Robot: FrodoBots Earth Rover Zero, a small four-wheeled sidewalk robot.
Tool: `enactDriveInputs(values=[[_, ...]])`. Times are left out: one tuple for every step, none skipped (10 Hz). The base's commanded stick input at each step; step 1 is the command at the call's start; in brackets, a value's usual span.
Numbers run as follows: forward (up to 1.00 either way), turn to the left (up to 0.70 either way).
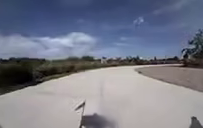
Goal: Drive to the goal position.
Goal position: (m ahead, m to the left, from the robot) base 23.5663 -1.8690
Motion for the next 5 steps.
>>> enactDriveInputs(values=[[0.85,0.00],[0.85,0.00],[0.85,0.00],[0.85,0.00],[0.85,0.00]])
